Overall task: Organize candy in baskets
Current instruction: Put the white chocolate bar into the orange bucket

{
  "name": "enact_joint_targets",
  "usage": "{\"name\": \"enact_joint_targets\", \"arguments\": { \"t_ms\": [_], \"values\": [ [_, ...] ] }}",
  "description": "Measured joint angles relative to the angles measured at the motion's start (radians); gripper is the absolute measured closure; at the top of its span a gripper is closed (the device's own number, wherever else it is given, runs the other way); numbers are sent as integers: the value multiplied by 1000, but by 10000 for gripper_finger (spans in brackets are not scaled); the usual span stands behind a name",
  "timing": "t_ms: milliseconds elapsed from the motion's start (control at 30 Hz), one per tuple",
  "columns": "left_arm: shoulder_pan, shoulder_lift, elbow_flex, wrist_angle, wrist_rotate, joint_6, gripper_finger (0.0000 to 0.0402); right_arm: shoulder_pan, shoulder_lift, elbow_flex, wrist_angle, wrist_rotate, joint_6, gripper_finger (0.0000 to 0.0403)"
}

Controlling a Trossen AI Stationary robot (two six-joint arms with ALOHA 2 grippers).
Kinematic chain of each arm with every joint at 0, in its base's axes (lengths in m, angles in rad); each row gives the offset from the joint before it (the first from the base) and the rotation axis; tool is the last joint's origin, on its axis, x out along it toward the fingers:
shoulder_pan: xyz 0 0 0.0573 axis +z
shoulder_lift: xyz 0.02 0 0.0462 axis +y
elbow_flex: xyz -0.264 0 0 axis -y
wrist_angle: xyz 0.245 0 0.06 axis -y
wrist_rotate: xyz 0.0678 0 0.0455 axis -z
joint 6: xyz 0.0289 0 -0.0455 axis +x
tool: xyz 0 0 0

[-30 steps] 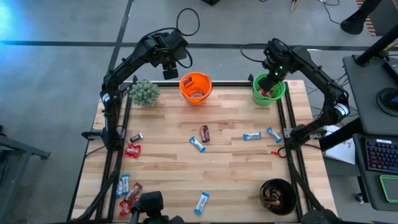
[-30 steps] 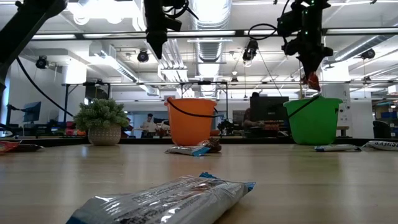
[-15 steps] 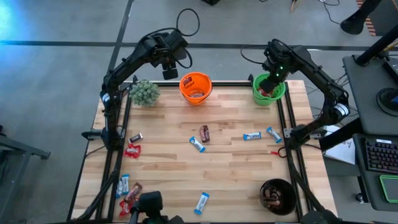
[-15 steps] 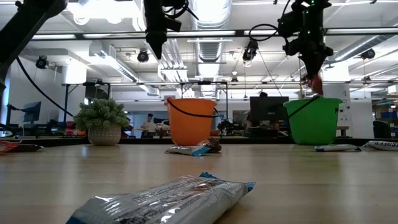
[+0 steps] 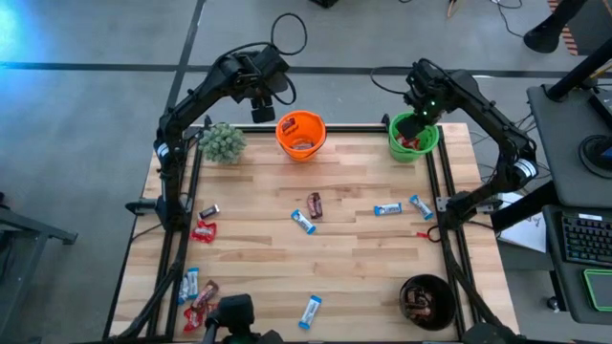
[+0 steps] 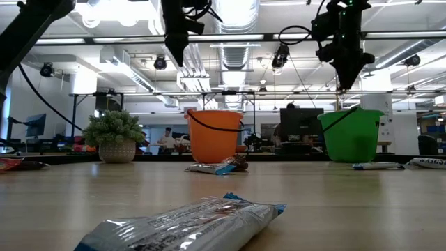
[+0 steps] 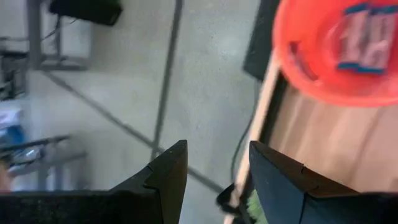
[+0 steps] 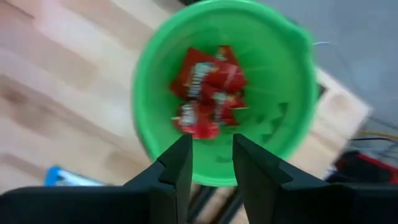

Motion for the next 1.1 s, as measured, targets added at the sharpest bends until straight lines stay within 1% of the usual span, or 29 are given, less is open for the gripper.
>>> {"name": "enact_joint_targets", "arguments": {
  "t_ms": [100, 200, 267, 333, 467, 533, 800, 1000, 1100],
  "values": [
    [0, 0, 0, 2, 110, 0, 247, 0, 0, 0, 0, -109, 11, 307],
    [-1, 0, 0, 3, 219, 0, 247, 8, -4, 0, 13, -263, -4, 313],
    [-1, 0, 0, 3, 268, -3, 247, 21, -11, 1, 44, -354, -3, 317],
    [-4, 0, 0, 4, 311, -5, 247, 39, -19, 6, 70, -395, 12, 320],
    [-10, 0, 0, 7, 409, -21, 247, 84, -31, 36, 99, -395, 45, 323],
    [-16, 0, 0, 11, 441, -43, 247, 105, -33, 59, 101, -395, 47, 323],
    [-69, 0, 0, 11, 446, -128, 247, 172, -34, 147, 98, -390, 92, 317],
    [-95, -1, 0, 16, 445, -237, 247, 210, -34, 206, 97, -388, 139, 324],
    [-101, -1, 0, 49, 445, -313, 247, 236, -34, 232, 94, -388, 161, 327]
  ]
}}
